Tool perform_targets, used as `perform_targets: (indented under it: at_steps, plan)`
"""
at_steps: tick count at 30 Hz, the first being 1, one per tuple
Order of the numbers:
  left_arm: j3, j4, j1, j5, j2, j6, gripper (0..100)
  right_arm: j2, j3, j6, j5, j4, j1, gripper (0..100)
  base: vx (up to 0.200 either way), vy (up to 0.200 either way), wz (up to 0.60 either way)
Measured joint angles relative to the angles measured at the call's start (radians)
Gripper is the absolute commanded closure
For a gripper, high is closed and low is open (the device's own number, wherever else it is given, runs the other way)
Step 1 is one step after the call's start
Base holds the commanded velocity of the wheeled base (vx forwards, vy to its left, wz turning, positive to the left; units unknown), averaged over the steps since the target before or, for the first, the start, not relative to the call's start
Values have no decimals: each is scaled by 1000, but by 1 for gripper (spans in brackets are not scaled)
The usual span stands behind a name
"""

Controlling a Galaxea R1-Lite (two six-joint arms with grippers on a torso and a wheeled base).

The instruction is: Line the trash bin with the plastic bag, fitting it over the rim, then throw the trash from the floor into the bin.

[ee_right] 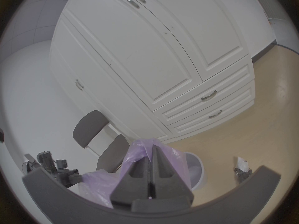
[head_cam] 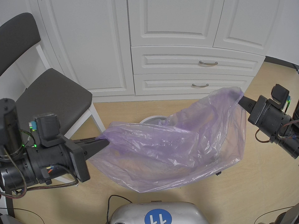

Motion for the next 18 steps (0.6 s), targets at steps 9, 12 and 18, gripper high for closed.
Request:
perform_targets:
  at_steps: [9, 12, 18]
  plan:
    - [-2, -9, 69, 148, 106, 73, 100, -37, 50, -103, -50, 25, 108, 100, 0, 0, 0]
    - [-5, -29, 138, 151, 110, 92, 100, -56, 67, -179, -101, 101, 154, 100, 0, 0, 0]
    - [-7, -71, 202, 150, 111, 105, 100, -105, 91, -321, -194, 248, 194, 100, 0, 0, 0]
